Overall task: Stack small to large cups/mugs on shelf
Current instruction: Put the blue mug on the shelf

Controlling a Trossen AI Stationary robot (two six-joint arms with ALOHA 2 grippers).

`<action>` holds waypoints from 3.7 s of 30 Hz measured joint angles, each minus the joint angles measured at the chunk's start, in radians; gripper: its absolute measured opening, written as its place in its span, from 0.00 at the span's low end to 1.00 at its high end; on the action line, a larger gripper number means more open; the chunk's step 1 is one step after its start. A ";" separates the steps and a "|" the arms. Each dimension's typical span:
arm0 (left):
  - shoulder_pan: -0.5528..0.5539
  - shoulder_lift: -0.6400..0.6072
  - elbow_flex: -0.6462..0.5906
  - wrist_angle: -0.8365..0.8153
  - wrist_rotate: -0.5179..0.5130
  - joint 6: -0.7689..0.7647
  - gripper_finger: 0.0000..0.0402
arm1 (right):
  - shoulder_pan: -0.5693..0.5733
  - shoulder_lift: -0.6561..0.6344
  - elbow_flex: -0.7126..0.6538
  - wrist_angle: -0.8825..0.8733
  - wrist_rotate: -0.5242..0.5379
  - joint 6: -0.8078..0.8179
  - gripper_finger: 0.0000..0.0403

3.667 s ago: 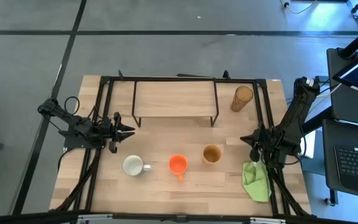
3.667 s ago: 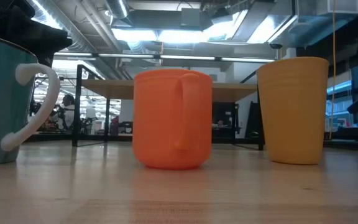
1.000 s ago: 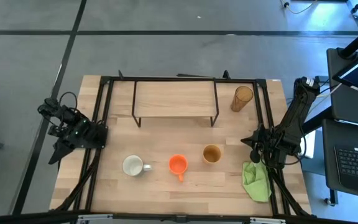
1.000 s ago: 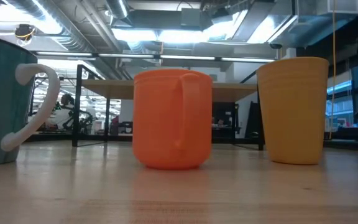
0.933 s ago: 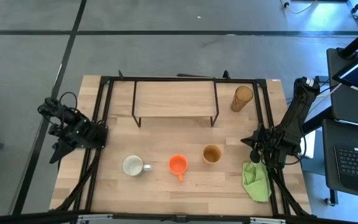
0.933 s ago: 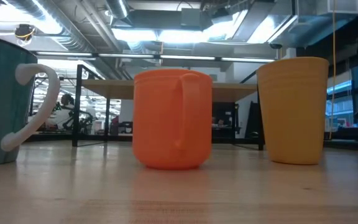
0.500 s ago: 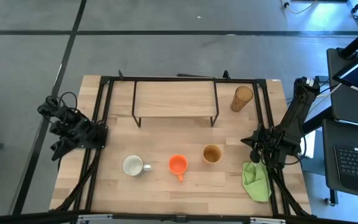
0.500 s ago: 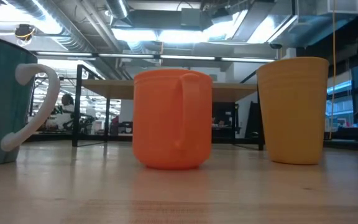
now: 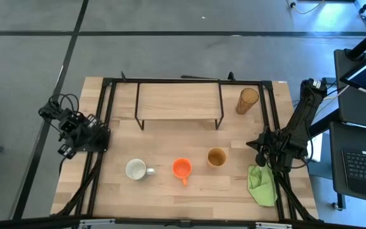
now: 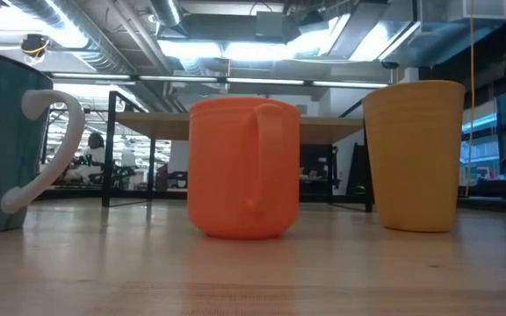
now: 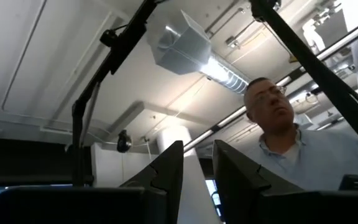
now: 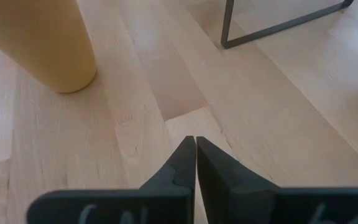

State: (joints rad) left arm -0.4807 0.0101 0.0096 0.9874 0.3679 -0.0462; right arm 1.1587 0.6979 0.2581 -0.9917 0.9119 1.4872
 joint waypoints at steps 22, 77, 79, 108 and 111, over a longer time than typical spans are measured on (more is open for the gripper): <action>-0.001 0.000 0.000 0.110 0.009 -0.076 0.21 | 0.000 0.000 0.000 0.000 0.000 0.000 0.04; -0.288 1.161 0.979 -2.053 -0.666 -1.068 0.28 | 0.000 0.000 0.000 0.000 0.000 0.000 0.04; -0.282 1.187 0.979 -2.053 -0.666 -1.075 0.29 | 0.000 0.000 0.000 0.000 0.000 0.000 0.04; -0.213 1.262 0.855 -1.938 -0.650 -1.149 0.29 | 0.000 0.000 0.000 0.000 0.000 0.000 0.04; -0.213 1.262 0.829 -1.929 -0.654 -1.155 0.29 | 0.000 0.000 0.000 0.000 0.000 0.000 0.04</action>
State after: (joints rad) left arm -0.6937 1.2716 0.8390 -0.9417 -0.2863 -1.2015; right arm 1.1590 0.6980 0.2581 -0.9920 0.9123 1.4869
